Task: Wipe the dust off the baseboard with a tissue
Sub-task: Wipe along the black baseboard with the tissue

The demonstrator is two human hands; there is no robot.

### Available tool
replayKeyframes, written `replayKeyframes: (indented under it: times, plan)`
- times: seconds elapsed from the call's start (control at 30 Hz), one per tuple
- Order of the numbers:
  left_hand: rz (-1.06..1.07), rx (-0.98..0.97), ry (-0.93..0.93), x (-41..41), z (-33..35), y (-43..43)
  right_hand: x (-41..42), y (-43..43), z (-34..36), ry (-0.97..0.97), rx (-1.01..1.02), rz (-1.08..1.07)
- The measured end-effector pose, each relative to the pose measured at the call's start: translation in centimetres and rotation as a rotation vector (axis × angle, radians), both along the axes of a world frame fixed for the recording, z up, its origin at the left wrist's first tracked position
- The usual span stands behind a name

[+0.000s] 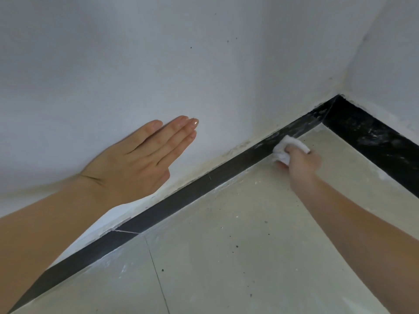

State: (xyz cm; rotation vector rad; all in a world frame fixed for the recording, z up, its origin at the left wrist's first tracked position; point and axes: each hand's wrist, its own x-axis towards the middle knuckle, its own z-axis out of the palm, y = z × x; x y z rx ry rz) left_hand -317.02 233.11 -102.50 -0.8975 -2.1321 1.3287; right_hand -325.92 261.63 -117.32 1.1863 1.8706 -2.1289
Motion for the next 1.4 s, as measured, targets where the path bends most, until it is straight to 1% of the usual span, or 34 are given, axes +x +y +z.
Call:
replayKeyframes:
  times: [0.07,0.13,0.17,0.23,0.27,0.3,0.33,0.37,0.47,0.53,0.6,0.67,0.7,0.77,0.83,0.93,1.0,1.07,1.13,1.2,1.27,1.3,1.33,1.37,1.4]
  plan:
    - [0.006,0.004,-0.001,0.0,0.1,0.1,3.2,-2.9,0.4,-0.041,-0.067,0.179]
    - [0.019,0.016,-0.009,0.2,0.2,0.3,6.7,-6.3,0.5,-0.049,-0.156,0.437]
    - [0.031,0.027,-0.017,0.3,0.2,0.4,8.4,-7.8,0.5,-0.077,-0.134,0.587]
    - [0.058,0.063,-0.051,0.6,0.4,0.7,11.1,-10.2,-0.3,-0.122,-0.024,0.867]
    - [0.076,0.089,-0.077,0.8,0.5,0.9,12.1,-11.2,-0.3,-0.125,0.015,0.949]
    - [0.097,0.118,-0.106,1.1,0.6,1.1,12.5,-11.9,-0.4,-0.107,0.031,0.978]
    - [0.116,0.151,-0.132,1.2,0.8,1.2,12.6,-12.4,0.1,-0.075,0.029,0.962]
    - [0.132,0.183,-0.159,1.4,1.0,1.4,12.2,-12.6,0.5,-0.040,0.024,0.900]
    - [0.168,0.228,-0.238,1.8,1.4,1.7,9.0,-11.1,2.2,0.044,-0.064,0.645]
    - [0.185,0.237,-0.270,1.9,1.6,1.8,6.6,-8.4,3.4,0.067,-0.105,0.505]
    - [0.206,0.274,-0.287,2.1,1.7,2.1,4.4,-4.8,4.2,0.056,-0.125,0.305]
    - [0.203,0.307,-0.304,2.3,2.1,2.4,2.6,-1.6,4.4,0.047,-0.085,0.165]
    - [0.201,0.314,-0.316,2.3,2.3,2.6,2.2,-0.8,4.3,0.033,-0.037,0.152]
    - [0.191,0.334,-0.347,2.3,2.9,2.8,3.0,-1.4,4.1,-0.038,0.044,0.250]
    - [0.185,0.349,-0.378,2.3,3.5,2.9,5.7,-4.2,3.5,-0.115,0.112,0.457]
    - [0.173,0.345,-0.388,2.2,3.5,2.5,10.5,-10.0,1.9,-0.160,0.089,0.833]
    - [0.157,0.325,-0.372,1.9,3.3,2.3,12.5,-13.7,1.1,-0.180,0.089,0.907]
    - [0.160,0.326,-0.363,1.9,2.9,2.4,12.9,-15.7,1.5,-0.226,0.047,0.854]
    - [0.164,0.330,-0.341,1.9,2.7,2.5,11.6,-15.6,2.1,-0.245,0.024,0.706]
    - [0.136,0.341,-0.296,1.5,2.4,2.9,9.4,-13.5,2.4,-0.212,0.073,0.578]
    - [0.081,0.374,-0.249,0.6,1.4,3.9,7.0,-10.1,3.4,-0.159,0.017,0.454]
    - [0.062,0.408,-0.224,0.1,0.6,4.7,5.8,-8.0,4.2,-0.103,-0.028,0.377]
    - [0.052,0.459,-0.201,-0.5,-0.4,5.8,4.7,-5.8,5.1,-0.039,-0.026,0.330]
    - [0.061,0.528,-0.181,-1.0,-1.5,6.9,3.8,-3.8,6.3,0.001,0.032,0.339]
    - [0.077,0.612,-0.160,-1.6,-2.4,8.1,3.1,-2.1,7.6,0.012,0.139,0.391]
